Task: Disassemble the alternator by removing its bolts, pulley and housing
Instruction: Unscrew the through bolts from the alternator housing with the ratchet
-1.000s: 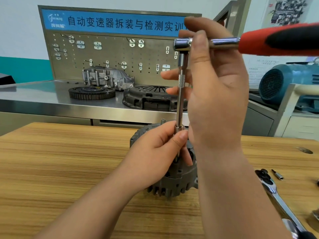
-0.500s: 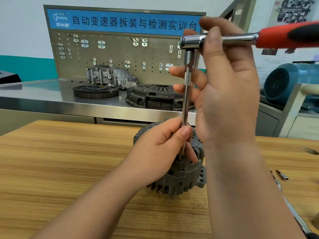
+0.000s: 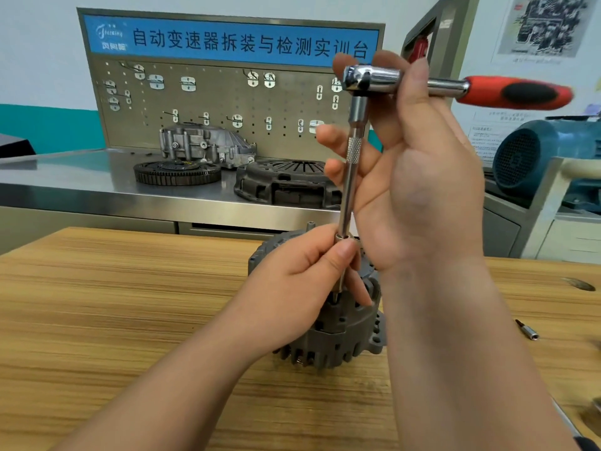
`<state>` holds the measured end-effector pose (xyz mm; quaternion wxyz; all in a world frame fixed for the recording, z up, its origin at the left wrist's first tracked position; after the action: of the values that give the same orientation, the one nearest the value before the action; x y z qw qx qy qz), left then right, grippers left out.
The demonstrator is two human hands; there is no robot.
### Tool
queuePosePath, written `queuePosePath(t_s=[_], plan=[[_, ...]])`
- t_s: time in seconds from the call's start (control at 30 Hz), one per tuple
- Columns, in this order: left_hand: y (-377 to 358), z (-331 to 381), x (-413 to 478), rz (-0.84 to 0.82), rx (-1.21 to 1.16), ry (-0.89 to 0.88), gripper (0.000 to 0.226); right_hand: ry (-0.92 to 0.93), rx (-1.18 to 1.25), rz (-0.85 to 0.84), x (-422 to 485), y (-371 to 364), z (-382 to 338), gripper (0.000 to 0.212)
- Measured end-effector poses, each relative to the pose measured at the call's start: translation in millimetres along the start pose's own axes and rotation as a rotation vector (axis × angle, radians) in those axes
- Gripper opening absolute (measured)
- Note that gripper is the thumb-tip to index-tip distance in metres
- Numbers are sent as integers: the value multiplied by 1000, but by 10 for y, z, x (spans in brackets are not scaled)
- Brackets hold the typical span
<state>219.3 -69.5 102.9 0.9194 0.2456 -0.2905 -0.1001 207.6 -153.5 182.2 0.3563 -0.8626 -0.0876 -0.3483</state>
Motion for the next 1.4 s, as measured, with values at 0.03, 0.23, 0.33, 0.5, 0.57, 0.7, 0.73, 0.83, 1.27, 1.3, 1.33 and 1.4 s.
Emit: queuePosePath(t_s=[0.03,0.23,0.33,0.5,0.57,0.7,0.73,0.83,1.27,1.3,1.33,1.4], plan=[[3,-4,3,-1,4,6,30,4,-14,3,-2,0,8,23],[-11,-1,26,-33,53,34,32,177,-213,30,-34,2,-44,14],[-16,3,24,-34,46,58,31,255,-312,20,-55,-26,-92,14],[-11,-35,30,-21,23,88,30,356,-435,-25,-86,-112,-157,18],[-17,-58,27,-23,12,110,29,396,-479,-42,-104,-154,-159,21],[-16,-54,30,-10,6,99,25,264,-333,-20,-91,-116,-80,17],[-17,-42,25,-7,6,85,28,223,-293,-12,-77,-92,-60,17],[-22,-42,4,-10,18,67,33,116,-154,24,-31,-7,-23,23],[-34,-10,15,-18,89,68,37,224,-289,-4,-39,-17,-105,18],[-32,-7,15,-16,89,66,37,225,-291,-5,-38,-17,-110,19],[-28,-3,14,-15,92,64,37,228,-298,-4,-40,-19,-119,19],[-29,1,11,-19,93,71,39,247,-337,-10,-47,-37,-144,19]])
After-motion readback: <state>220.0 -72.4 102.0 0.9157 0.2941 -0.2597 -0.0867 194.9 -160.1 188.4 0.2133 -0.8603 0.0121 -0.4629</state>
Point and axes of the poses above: each hand's wrist, its own x-axis towards the middle knuckle, its own y-axis out of the back of the hand, z = x × y, the point moved 6 cm from there along x, towards the middle knuckle, and after that the axes turned 10 degrees about x, right-handed, at the moved point
